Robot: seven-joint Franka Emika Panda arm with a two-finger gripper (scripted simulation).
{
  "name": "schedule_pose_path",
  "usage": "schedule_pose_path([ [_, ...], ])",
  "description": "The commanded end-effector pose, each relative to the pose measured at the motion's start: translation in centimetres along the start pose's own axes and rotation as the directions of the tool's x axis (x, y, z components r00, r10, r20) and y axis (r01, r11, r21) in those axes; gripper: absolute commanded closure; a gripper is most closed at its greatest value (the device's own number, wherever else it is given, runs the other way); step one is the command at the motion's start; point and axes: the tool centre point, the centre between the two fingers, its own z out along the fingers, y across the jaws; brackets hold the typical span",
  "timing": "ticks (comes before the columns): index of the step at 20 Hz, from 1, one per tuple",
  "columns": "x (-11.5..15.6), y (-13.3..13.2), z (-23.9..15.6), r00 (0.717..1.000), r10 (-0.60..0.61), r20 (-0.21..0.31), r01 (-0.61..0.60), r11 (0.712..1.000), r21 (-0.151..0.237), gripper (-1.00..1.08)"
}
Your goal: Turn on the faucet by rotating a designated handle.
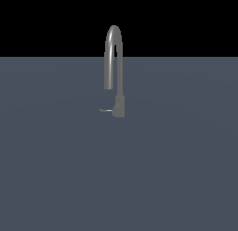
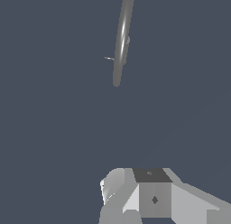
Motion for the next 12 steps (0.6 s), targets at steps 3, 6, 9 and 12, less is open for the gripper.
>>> schedule_pose_path([
  [3,0.1,0.0,0.0,1.000,-0.004,0.000,0.004,1.000,-0.004,1.08],
  [6,0.5,-0.2,0.3,1.000,-0.025,0.002,0.025,0.999,-0.023,1.08],
  [9,1.1,-0.5,0.8,0.998,-0.063,0.007,0.063,0.996,-0.059,1.08],
  [12,2.1,-1.0,1.5,0.993,-0.116,0.016,0.117,0.987,-0.110,1.08],
])
